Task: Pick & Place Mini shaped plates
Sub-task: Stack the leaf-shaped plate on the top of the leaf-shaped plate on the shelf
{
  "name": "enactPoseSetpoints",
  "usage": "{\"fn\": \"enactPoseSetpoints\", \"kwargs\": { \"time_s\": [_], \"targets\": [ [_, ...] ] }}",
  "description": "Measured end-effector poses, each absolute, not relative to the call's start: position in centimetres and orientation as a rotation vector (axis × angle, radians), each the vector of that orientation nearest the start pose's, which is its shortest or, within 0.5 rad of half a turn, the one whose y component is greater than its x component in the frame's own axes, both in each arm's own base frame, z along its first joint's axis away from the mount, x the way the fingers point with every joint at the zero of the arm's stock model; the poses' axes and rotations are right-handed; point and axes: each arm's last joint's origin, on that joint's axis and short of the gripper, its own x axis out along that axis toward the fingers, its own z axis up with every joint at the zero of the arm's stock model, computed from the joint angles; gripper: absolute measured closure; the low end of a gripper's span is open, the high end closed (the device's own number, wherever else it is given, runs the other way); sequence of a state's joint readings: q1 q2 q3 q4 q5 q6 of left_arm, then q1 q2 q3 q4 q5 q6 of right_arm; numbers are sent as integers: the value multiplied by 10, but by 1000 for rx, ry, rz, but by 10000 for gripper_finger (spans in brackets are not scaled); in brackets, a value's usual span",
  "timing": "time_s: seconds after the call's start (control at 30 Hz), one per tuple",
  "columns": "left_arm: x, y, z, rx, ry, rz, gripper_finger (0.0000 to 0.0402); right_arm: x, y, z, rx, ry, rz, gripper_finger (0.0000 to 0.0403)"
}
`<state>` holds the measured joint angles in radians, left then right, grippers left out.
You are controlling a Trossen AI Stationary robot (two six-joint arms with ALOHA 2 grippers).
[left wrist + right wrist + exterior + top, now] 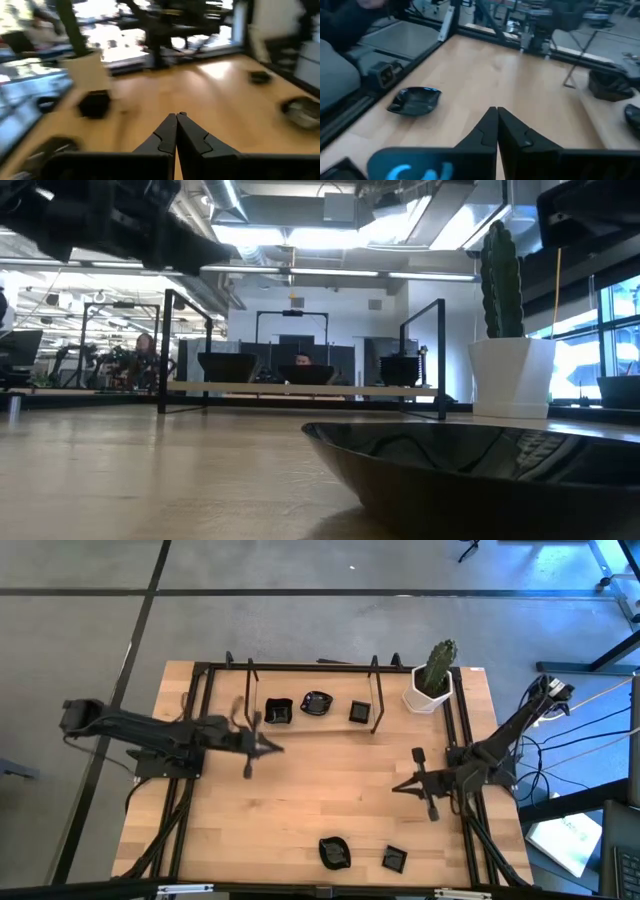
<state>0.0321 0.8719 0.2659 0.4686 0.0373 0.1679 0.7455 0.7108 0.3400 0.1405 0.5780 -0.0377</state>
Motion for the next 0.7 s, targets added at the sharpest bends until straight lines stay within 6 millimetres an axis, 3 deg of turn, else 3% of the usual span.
{"fn": "enactPoseSetpoints", "kwargs": {
  "time_s": [0.23, 0.33, 0.47, 0.6, 0.7],
  "targets": [
    [233, -49, 199, 148, 428, -180, 399, 130, 90, 216, -260, 193, 134, 387],
    [255, -79, 191, 124, 627, -249, 398, 130, 89, 215, -245, 203, 130, 391],
    [292, -115, 196, 103, 744, -316, 390, 130, 89, 214, -188, 216, 124, 397],
    [326, -153, 193, 206, 923, -417, 377, 129, 90, 214, -151, 219, 134, 391],
    [362, -172, 201, 280, 921, -422, 361, 129, 90, 214, -144, 221, 147, 383]
  ]
}}
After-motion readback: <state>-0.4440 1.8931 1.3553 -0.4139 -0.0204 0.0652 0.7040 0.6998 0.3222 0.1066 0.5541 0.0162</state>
